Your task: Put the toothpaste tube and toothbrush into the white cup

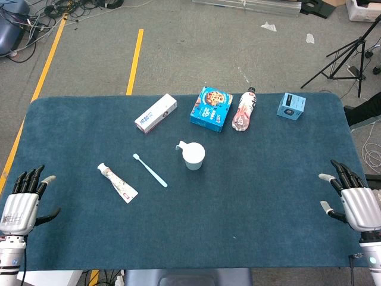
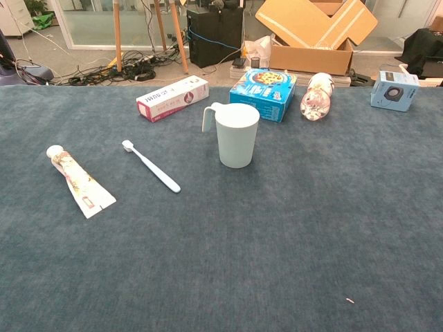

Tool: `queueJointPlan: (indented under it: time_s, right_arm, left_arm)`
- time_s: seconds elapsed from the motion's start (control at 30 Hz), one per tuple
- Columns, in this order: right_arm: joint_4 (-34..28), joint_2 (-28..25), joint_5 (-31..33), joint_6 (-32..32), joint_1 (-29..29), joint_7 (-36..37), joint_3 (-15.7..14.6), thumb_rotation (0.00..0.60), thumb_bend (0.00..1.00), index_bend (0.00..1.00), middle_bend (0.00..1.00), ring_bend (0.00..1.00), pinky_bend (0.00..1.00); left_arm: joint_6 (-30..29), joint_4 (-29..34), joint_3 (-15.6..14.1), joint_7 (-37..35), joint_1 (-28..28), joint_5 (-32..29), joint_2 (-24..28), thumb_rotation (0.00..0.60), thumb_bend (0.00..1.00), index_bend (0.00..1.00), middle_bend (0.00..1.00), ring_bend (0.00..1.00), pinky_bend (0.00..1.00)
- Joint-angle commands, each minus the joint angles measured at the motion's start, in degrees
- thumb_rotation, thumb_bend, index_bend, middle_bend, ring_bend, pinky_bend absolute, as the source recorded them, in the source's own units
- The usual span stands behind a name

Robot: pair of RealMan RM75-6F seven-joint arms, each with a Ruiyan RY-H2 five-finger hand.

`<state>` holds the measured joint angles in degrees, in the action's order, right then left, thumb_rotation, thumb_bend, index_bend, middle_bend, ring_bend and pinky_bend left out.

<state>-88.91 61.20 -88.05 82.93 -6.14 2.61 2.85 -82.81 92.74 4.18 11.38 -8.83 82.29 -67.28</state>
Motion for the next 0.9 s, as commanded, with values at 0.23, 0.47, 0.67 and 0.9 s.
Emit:
queueJointPlan:
  time_s: [0.23,0.47,0.67,0.9]
  right_arm:
    - [0.2,0.2,0.2,-1.5,-0.9,0.4,0.1,0.600,0.22,0.28,0.03,0.00,0.18]
    - [0.9,0.9,0.0,-2.7,-2.1,1.6,0.4,0.600,0.22,0.28,0.03,0.00,0.18]
    - [1.2,0.9,-3.3,-1.6,-3.8,3.0,0.9,0.600,0.22,0.28,0.03,0.00,0.18]
    - [-2.7,-2.3,-7.5,-4.1,-8.7,-0.4,2.4,0.600,0.22,0.28,0.03,0.00,0.18]
  left_arm:
    - [-0.5,0.1,0.0,-0.1,0.4,-0.1,0.2,0.600,0.15,0.20,0.03,0.00,0.00]
    - [-0.9,-0.1,0.1,-0.8,0.5,0.1,0.4,0.600,0.15,0.21,0.03,0.00,0.00]
    - [-0.5,-0.3,0.0,-1.6,0.5,0.0,0.6,0.600,0.15,0.21,0.03,0.00,0.00]
    - [-0.6,-0.2,0.0,-2.0,0.5,0.0,0.8,0.600,0.15,0.21,0.03,0.00,0.00]
